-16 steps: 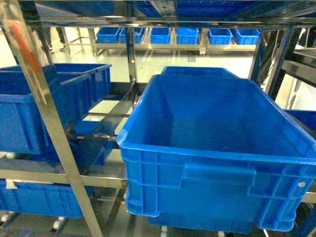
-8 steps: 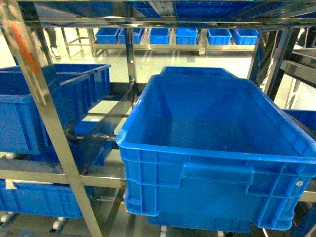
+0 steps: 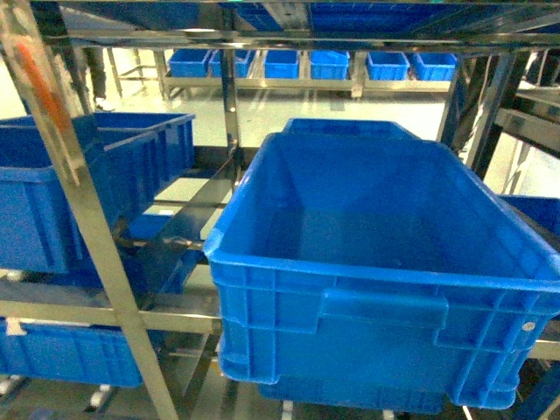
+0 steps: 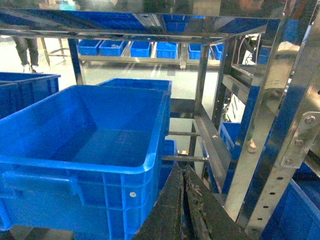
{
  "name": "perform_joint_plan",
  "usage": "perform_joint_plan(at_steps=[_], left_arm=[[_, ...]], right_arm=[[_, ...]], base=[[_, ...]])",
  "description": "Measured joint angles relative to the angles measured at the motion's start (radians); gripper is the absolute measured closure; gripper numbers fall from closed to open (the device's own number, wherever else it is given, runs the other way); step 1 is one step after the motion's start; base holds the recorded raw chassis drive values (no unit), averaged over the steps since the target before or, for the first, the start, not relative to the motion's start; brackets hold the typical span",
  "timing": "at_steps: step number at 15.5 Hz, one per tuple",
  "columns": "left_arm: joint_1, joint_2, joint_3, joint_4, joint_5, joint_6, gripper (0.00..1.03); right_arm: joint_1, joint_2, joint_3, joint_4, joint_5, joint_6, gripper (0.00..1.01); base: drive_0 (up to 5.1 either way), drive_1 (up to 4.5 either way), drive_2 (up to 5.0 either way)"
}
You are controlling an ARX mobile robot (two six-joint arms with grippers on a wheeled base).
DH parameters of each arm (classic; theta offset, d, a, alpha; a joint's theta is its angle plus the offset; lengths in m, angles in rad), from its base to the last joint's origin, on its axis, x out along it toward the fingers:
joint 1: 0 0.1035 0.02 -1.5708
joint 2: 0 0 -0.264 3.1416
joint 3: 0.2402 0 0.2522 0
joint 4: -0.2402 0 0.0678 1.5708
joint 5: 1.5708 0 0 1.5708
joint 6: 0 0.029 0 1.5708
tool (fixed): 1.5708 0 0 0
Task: Pick red block from blue box to shelf
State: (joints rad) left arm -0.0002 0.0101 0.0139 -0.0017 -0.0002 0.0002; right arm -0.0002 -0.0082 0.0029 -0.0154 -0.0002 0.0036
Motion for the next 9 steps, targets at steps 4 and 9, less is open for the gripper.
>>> perform_joint_plan(at_steps=[4, 9], left_arm=[[0.0, 0.0, 0.0, -0.002, -0.001, 0.0, 0.05], [0.0, 0.0, 0.0, -0.002, -0.001, 0.0, 0.05]], right_arm=[[0.0, 0.013, 0.011, 0.011, 0.001, -0.001, 0.99], [0.0, 0.013, 0.011, 0.011, 0.001, -0.001, 0.54]], base=[[0.0, 0.0, 0.0], [0.0, 0.0, 0.0]])
